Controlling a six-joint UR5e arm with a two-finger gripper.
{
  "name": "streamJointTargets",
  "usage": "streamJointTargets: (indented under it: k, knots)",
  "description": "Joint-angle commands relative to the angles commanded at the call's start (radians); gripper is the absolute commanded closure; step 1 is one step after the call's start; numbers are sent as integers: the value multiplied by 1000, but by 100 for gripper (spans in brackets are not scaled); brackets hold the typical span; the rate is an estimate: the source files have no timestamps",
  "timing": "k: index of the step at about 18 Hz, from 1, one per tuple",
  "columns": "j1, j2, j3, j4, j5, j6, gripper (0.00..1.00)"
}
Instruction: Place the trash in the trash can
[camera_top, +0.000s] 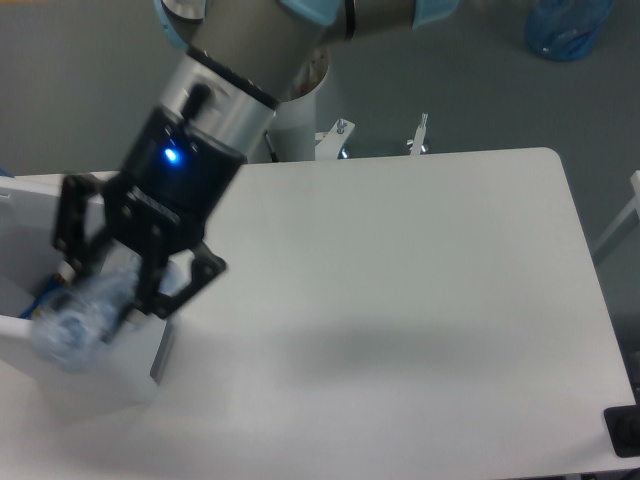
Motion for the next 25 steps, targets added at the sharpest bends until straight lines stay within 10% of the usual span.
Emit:
streamJointTargets:
  k: [12, 16, 18, 25]
  knots:
    - [-112, 25, -181, 138, 0, 50, 69]
    - [-124, 49, -262, 138, 0, 208, 36]
    - [-124, 61, -293, 138, 0, 250, 0]
    - [-62, 72, -371, 138, 3, 261, 0]
